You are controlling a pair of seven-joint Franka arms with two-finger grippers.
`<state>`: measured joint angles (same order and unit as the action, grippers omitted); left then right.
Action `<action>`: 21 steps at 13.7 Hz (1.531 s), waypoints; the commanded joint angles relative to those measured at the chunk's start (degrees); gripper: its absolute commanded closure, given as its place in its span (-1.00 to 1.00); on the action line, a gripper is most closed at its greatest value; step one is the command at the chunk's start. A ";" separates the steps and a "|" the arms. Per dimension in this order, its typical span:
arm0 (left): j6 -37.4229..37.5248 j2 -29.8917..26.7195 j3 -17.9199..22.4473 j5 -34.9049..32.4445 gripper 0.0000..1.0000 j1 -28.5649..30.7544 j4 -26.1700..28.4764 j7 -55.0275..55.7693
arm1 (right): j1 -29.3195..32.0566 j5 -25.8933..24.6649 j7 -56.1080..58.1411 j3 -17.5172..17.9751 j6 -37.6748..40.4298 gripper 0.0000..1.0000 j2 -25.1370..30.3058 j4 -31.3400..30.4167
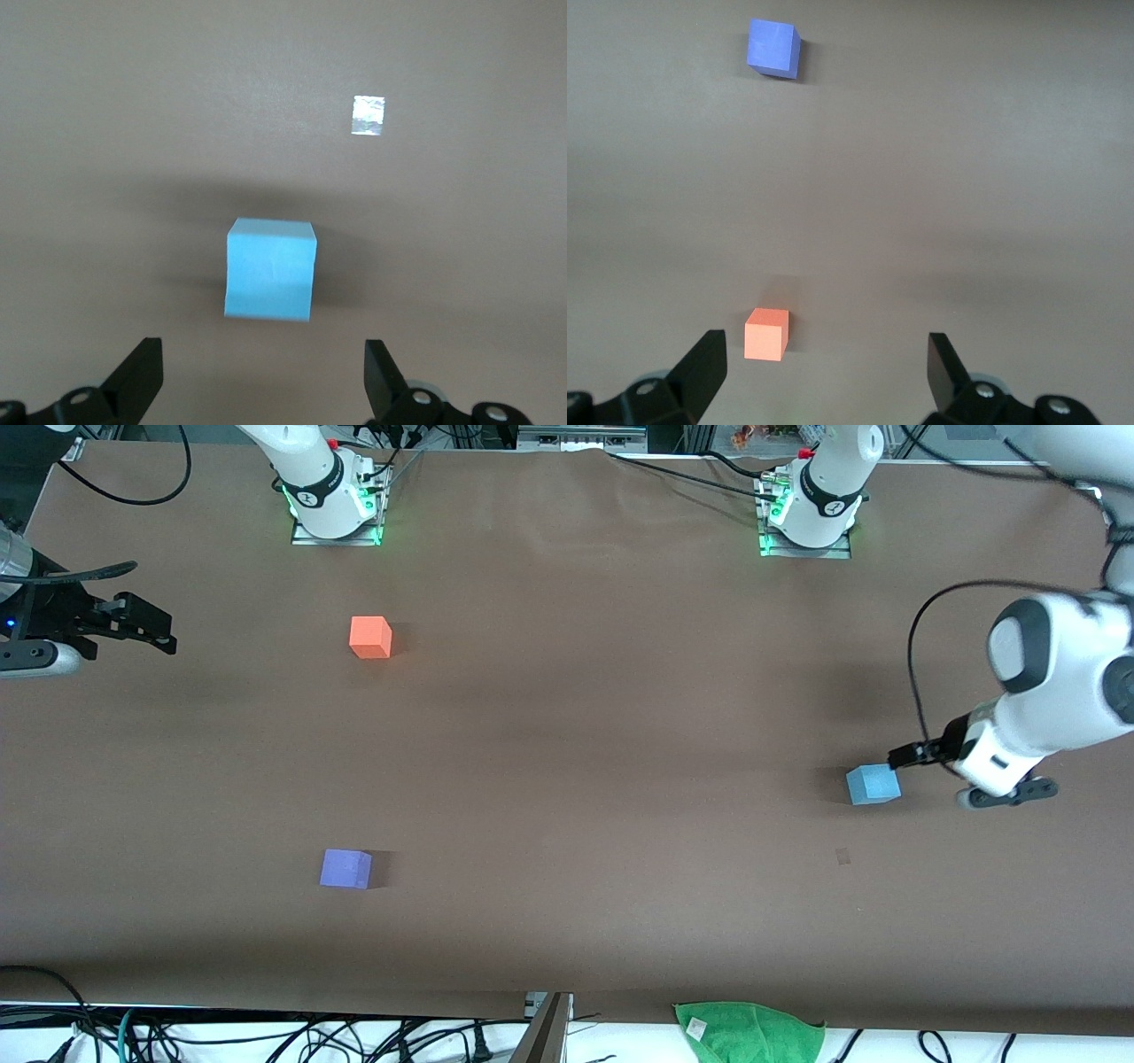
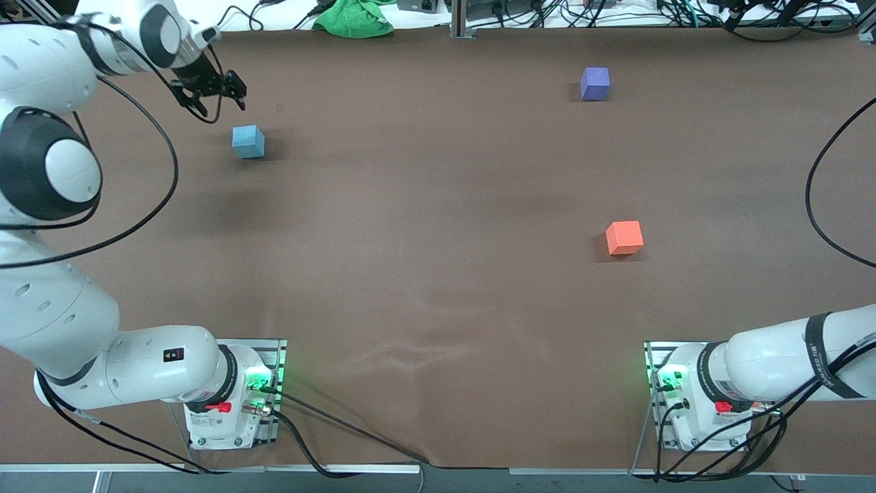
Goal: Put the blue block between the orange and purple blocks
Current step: 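Lower the left gripper onto the light blue cube and grasp it, then carry the light blue cube to mid-table with the left gripper and release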
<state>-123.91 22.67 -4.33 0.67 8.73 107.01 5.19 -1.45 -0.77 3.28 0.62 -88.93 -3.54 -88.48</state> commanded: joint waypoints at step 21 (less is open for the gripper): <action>7.87 6.15 -6.39 -6.21 0.52 -16.01 -10.30 42.47 | 0.22 0.68 -0.03 0.17 0.16 -1.00 -0.42 0.95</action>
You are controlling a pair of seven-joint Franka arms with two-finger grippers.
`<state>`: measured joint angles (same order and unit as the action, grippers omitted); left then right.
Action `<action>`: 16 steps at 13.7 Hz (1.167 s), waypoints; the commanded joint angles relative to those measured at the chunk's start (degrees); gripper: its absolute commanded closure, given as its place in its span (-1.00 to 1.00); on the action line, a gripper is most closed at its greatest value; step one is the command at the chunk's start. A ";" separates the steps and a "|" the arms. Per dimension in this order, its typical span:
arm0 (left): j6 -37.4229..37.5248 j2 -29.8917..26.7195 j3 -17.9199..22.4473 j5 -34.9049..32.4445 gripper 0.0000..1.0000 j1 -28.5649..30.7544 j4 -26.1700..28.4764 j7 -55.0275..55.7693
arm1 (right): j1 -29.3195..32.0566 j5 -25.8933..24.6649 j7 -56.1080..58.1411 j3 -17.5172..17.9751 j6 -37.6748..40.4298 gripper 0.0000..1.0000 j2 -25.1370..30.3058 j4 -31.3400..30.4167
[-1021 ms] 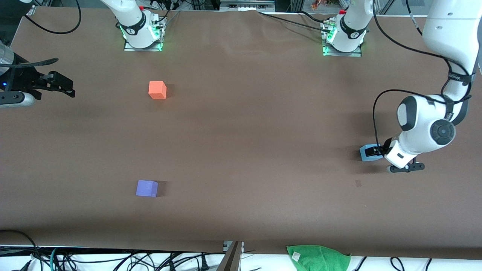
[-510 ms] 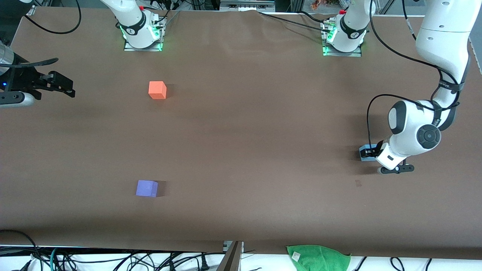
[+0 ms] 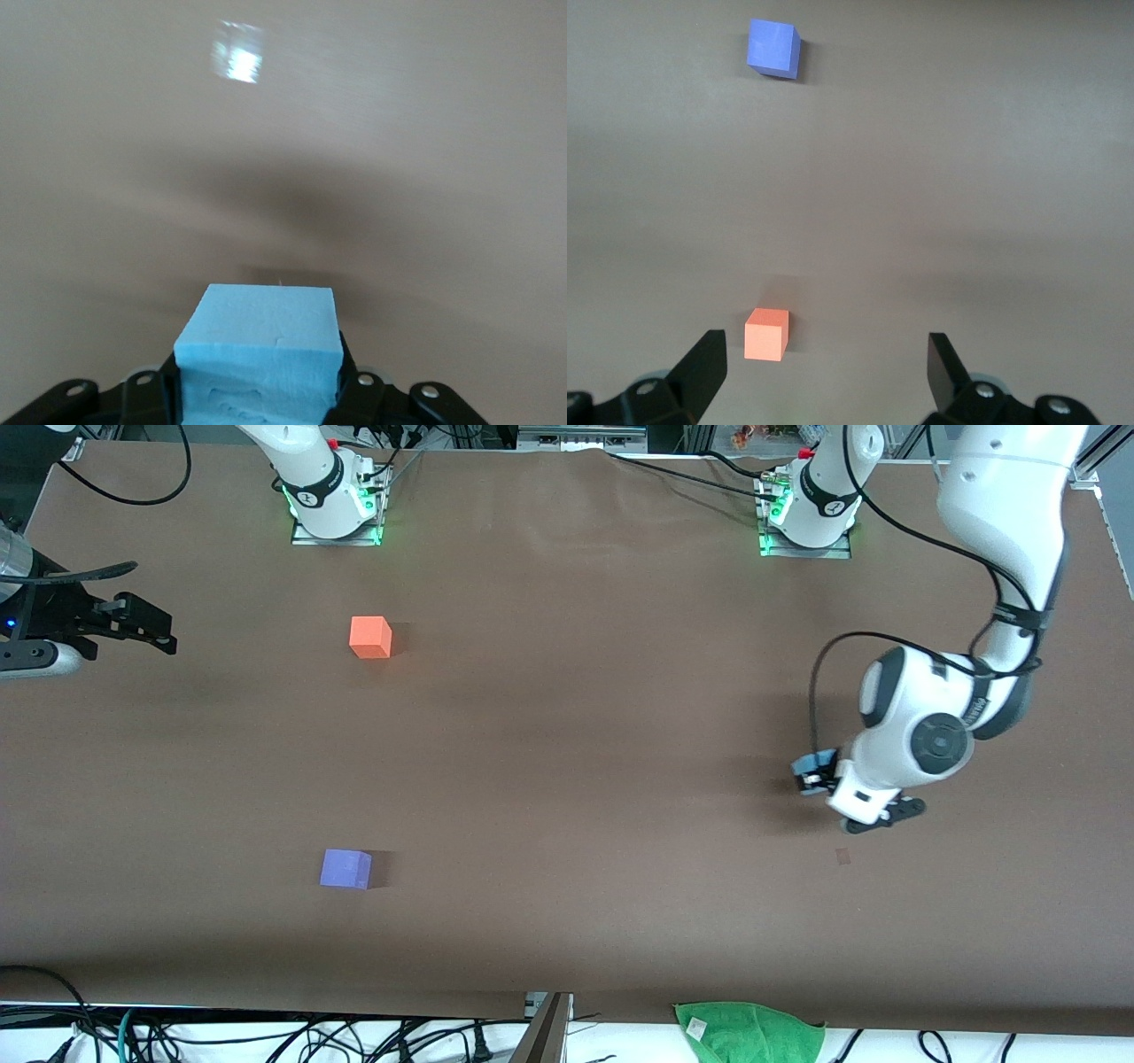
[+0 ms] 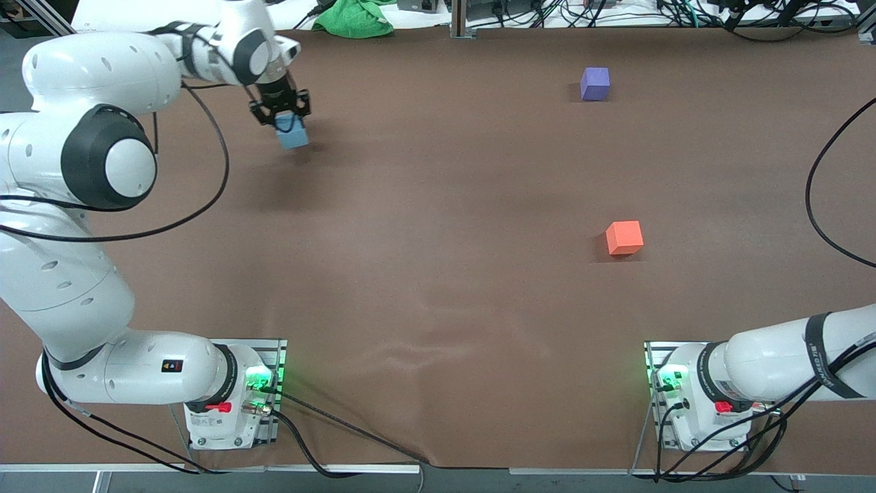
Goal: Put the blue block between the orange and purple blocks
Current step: 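Carry the light blue cube to mid-table with the left gripper and release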
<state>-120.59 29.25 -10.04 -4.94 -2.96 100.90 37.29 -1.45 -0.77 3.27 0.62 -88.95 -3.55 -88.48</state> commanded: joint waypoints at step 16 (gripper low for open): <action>15.10 5.56 1.08 3.89 -1.00 -23.08 -22.66 35.07 | -0.04 0.68 0.07 0.17 -2.37 -1.00 -2.94 0.86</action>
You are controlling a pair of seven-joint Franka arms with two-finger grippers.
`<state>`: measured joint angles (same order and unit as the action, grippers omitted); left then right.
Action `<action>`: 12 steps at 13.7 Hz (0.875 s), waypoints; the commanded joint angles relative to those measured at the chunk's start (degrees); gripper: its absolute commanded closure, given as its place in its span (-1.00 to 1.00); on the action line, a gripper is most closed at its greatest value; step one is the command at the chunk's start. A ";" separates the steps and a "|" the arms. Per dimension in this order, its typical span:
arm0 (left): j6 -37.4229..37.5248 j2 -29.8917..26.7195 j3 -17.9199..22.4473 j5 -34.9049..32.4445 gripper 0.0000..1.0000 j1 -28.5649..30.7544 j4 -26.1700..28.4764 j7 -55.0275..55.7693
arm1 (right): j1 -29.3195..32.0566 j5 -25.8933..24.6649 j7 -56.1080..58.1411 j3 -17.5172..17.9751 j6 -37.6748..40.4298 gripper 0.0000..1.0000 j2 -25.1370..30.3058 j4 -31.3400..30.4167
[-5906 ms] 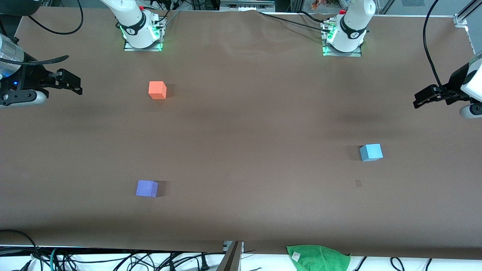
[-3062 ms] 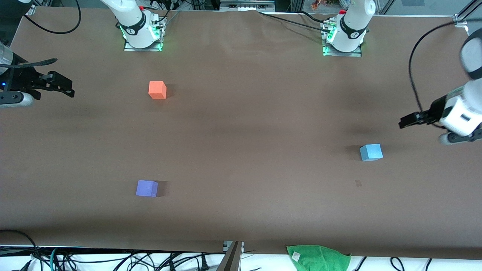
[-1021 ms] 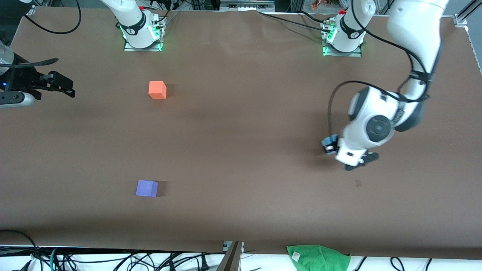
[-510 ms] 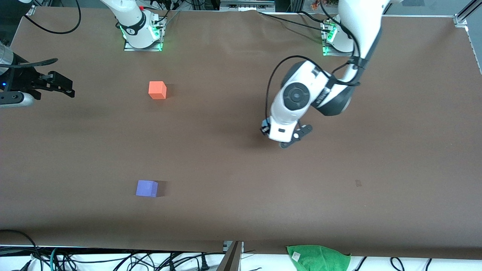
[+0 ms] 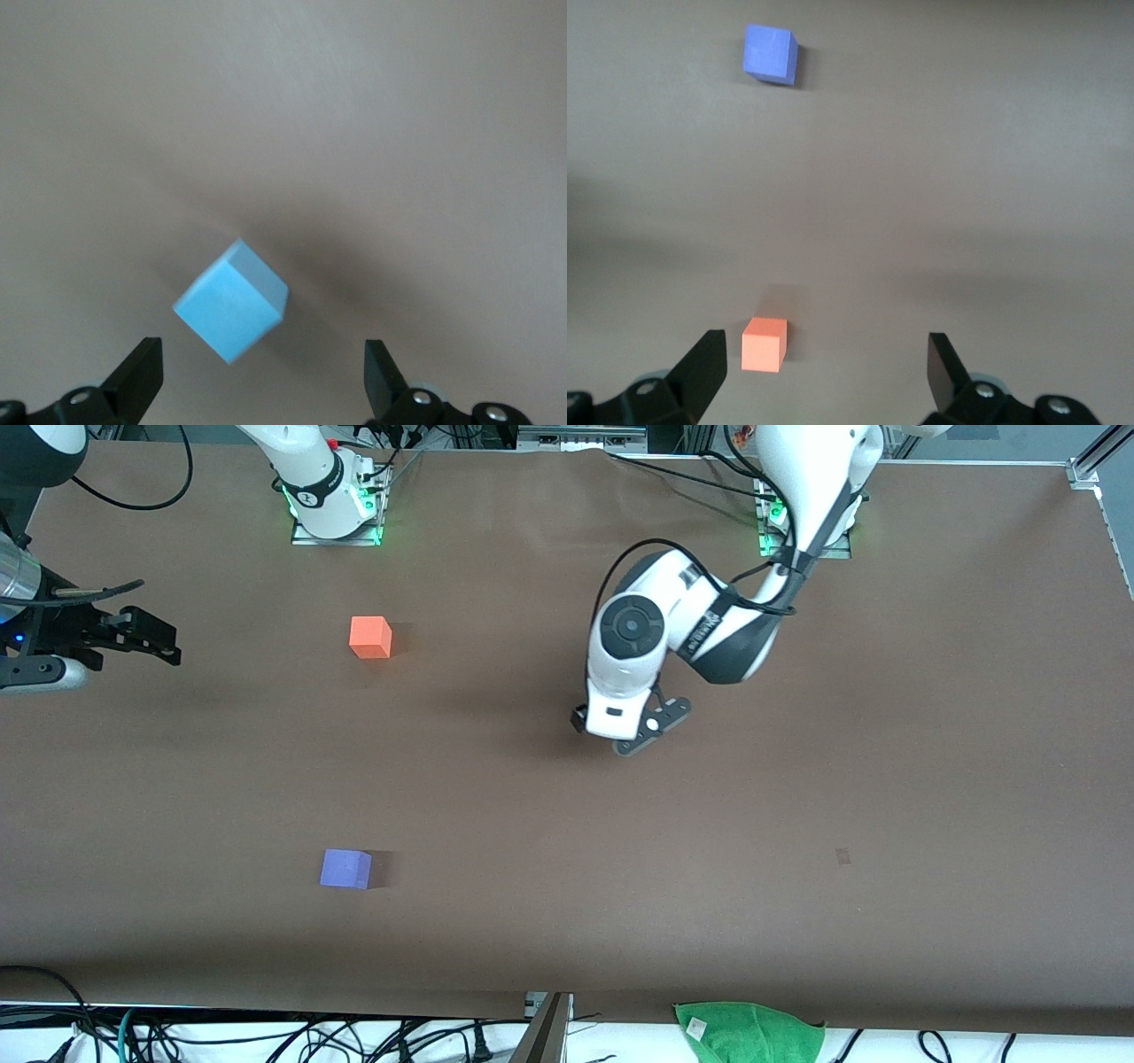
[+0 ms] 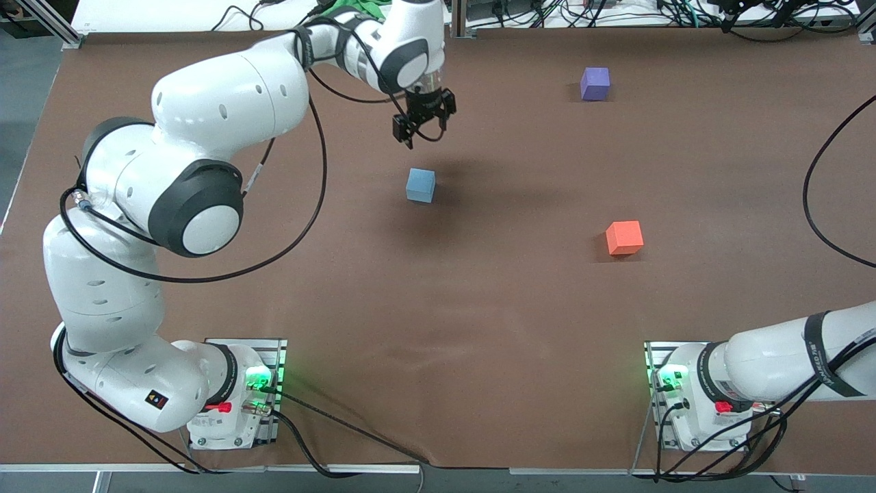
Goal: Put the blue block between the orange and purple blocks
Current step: 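Carry the light blue cube to mid-table with the left gripper and release, then reach the right gripper to the blue cube while the left gripper withdraws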
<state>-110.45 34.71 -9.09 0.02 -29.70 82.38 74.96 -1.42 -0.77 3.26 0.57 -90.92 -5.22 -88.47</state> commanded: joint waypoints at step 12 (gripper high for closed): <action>12.90 -6.76 0.12 -5.30 -1.00 26.69 1.27 -37.83 | -16.47 5.43 -26.41 0.75 -10.66 -0.98 -13.31 0.67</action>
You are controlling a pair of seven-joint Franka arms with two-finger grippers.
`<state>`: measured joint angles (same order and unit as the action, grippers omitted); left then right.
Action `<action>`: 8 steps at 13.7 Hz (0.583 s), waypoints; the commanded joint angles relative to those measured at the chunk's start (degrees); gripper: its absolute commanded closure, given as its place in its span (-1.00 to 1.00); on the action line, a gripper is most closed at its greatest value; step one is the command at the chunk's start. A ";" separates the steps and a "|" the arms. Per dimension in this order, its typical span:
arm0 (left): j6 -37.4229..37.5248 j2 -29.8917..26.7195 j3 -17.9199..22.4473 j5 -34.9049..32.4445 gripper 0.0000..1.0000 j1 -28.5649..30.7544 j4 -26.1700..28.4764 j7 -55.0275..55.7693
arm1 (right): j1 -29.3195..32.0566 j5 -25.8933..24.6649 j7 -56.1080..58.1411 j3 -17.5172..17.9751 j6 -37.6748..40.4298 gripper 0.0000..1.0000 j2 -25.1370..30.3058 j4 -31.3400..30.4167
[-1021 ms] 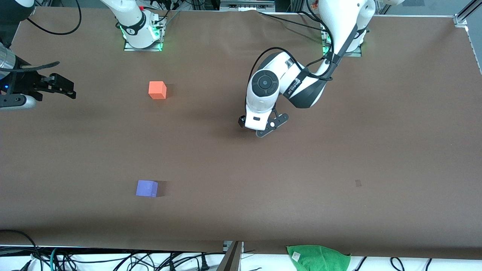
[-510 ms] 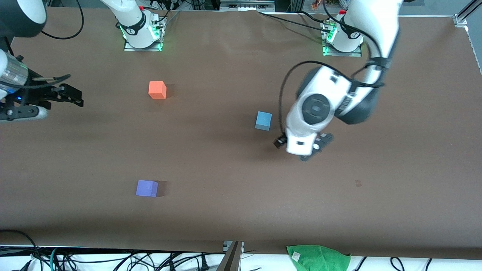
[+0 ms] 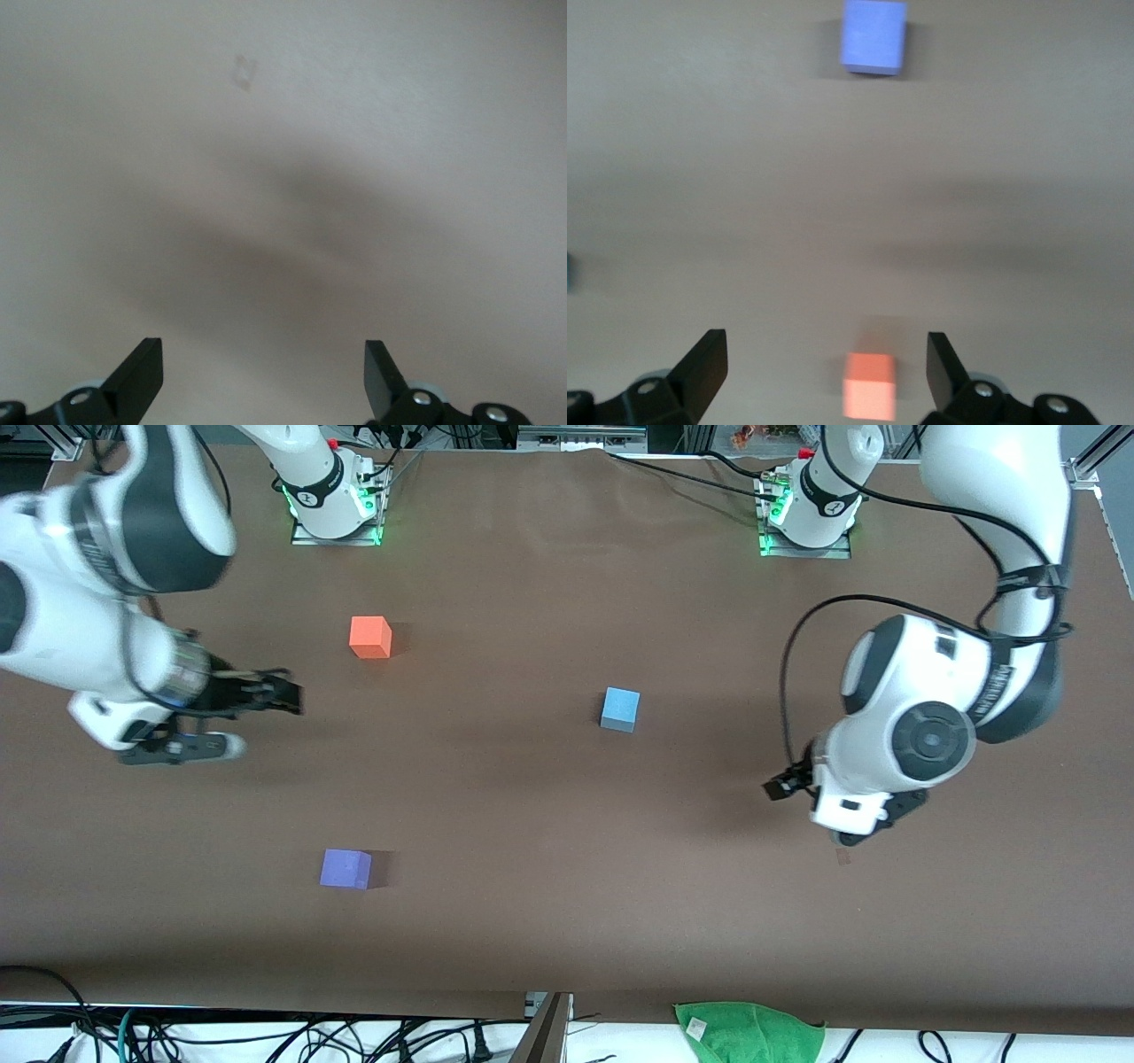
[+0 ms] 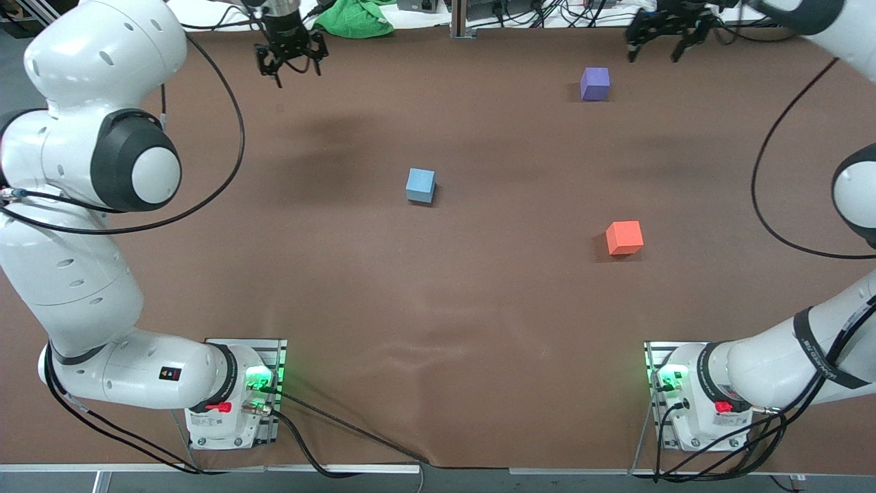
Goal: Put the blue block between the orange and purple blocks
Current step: 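Reach the right gripper to the blue cube while the left gripper withdraws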
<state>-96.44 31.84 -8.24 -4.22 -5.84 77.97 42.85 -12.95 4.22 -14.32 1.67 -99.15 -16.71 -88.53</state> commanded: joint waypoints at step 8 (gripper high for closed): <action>-10.17 -10.03 -0.81 -1.05 -1.00 7.77 16.60 -14.81 | -26.31 -4.38 -48.30 -0.53 -23.34 -0.98 -15.17 1.07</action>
<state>-105.68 25.10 -8.33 -4.34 1.01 91.40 29.72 -35.78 2.11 -55.47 1.96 -118.66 -28.20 -88.59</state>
